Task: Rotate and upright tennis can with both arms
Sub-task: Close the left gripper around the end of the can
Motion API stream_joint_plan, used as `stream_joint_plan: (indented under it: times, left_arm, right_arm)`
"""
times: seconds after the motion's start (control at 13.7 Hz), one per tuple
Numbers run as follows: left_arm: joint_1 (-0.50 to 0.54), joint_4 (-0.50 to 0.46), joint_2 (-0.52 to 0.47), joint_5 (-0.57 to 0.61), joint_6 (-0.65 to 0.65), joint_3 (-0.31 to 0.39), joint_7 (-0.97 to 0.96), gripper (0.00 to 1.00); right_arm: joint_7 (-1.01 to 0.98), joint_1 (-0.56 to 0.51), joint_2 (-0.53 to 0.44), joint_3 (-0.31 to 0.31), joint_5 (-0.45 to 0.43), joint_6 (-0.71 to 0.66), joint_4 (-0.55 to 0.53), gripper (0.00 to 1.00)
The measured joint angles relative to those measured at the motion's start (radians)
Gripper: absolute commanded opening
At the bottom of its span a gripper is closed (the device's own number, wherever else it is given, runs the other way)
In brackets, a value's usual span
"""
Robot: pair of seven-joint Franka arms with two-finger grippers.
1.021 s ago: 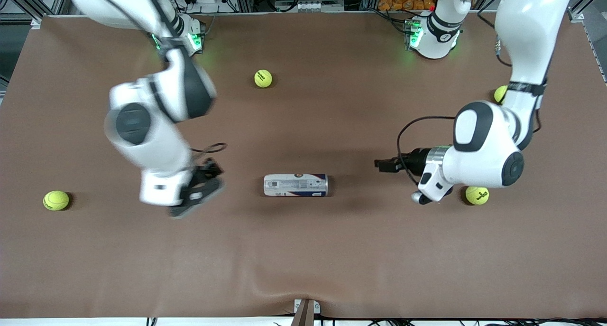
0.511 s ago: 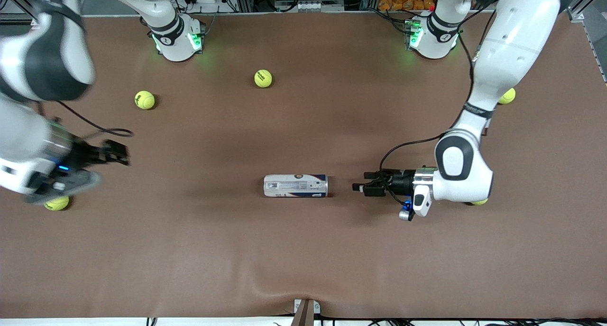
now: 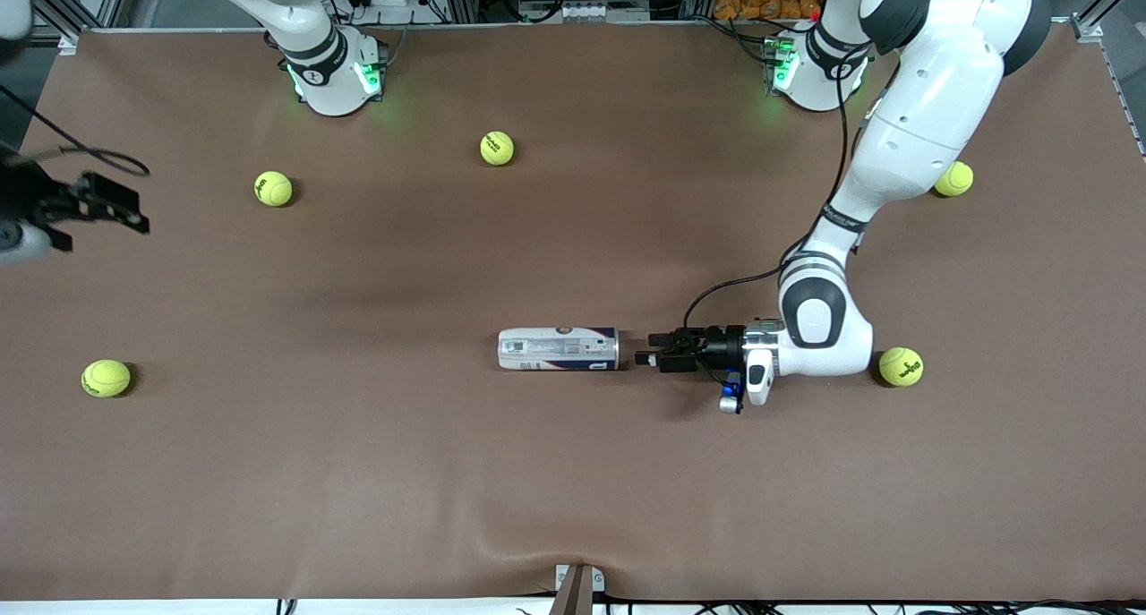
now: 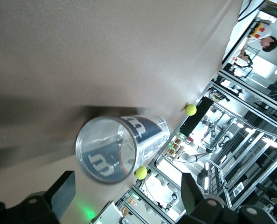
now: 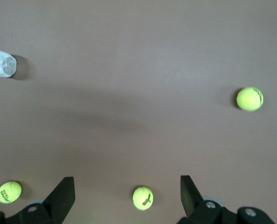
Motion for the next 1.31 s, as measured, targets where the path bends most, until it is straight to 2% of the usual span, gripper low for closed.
stream_joint_plan:
  times: [0.22,0.51,0.58,0.73,0.88,0.95,1.31]
  left_arm:
    - [-0.015,0.039,0.036,-0.065,0.0,0.0,0.066,0.71]
    - [-0.049,0.046,0.055,-0.143,0.002,-0.001,0.192,0.7]
    - [-0.05,0.047,0.06,-0.144,0.002,-0.001,0.205,0.65]
    - [-0.05,0.049,0.067,-0.148,0.002,-0.001,0.211,0.3]
    - [-0.057,0.051,0.068,-0.182,0.002,-0.001,0.213,0.05]
    - [-0.066,0.052,0.068,-0.2,0.002,-0.001,0.213,0.0]
    - [-0.087,0.086,0.064,-0.221,0.002,-0.001,0.214,0.0]
  right_arm:
    - [0.081,-0.011,-0.042,0.0,0.001,-0.058,-0.004,1.0]
    - [0.134,-0.011,-0.053,0.0,0.001,-0.061,0.002,1.0]
    - [0.169,-0.011,-0.053,0.0,0.001,-0.064,0.009,1.0]
    - [0.225,-0.012,-0.054,0.0,0.001,-0.079,0.028,1.0]
    - [0.244,-0.028,-0.054,-0.001,0.001,-0.092,0.038,1.0]
    - [0.244,-0.042,-0.054,-0.002,0.001,-0.092,0.038,1.0]
    - [0.244,-0.057,-0.054,-0.001,0.001,-0.093,0.043,1.0]
